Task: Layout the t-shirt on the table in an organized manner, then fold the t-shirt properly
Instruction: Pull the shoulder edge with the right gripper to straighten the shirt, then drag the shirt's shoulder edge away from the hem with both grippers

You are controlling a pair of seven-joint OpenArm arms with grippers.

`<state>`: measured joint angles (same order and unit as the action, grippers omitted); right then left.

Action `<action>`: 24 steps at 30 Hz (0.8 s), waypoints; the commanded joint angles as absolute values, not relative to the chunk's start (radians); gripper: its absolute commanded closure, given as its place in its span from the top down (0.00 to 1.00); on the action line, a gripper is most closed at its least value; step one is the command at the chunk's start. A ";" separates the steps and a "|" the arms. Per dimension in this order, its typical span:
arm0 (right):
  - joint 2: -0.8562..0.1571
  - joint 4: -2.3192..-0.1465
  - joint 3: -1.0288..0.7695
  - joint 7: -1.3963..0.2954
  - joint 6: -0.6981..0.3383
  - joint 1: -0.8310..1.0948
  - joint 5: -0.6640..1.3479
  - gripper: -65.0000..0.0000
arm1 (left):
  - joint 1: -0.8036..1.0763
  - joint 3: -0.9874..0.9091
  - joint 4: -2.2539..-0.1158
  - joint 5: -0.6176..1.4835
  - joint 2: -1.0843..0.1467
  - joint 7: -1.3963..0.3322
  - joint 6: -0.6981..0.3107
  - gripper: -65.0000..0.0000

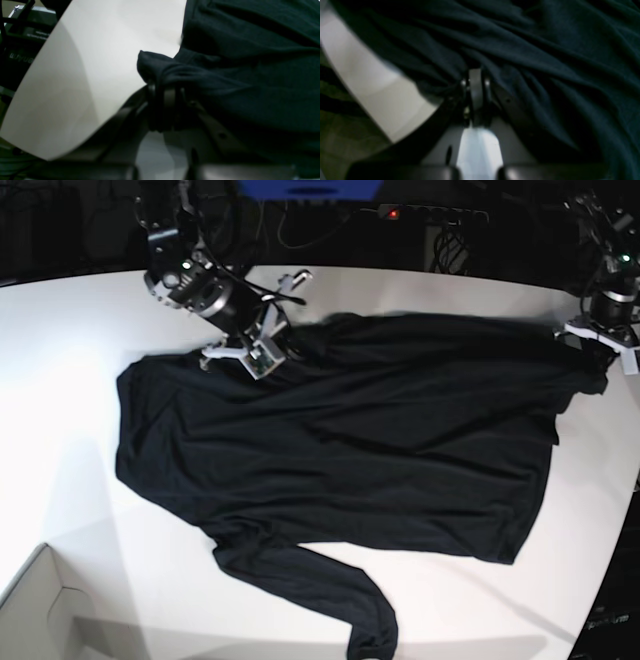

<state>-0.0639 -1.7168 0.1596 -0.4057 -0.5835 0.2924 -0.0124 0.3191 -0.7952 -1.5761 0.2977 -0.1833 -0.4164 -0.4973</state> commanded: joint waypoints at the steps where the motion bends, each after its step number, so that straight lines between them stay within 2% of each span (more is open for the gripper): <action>1: -0.064 -1.735 0.156 -0.384 -0.588 0.289 0.001 0.00 | 0.311 -0.800 -1.590 0.312 -0.200 -0.390 -0.495 0.00; 6: -0.061 -1.736 0.154 -0.394 -0.588 0.282 0.001 0.02 | 0.311 -0.800 -1.590 0.312 -0.200 -0.390 -0.495 0.00; 16: -0.056 -1.687 0.163 -0.394 -0.588 0.225 0.001 0.41 | 0.309 -0.800 -1.590 0.311 -0.200 -0.390 -0.495 0.02; 20: -0.056 -1.626 0.163 -0.394 -0.588 0.200 0.001 0.44 | 0.309 -0.800 -1.590 0.311 -0.200 -0.390 -0.495 0.09; 24: -0.054 -1.590 0.163 -0.389 -0.588 0.193 0.001 0.44 | 0.309 -0.800 -1.590 0.311 -0.200 -0.390 -0.493 0.11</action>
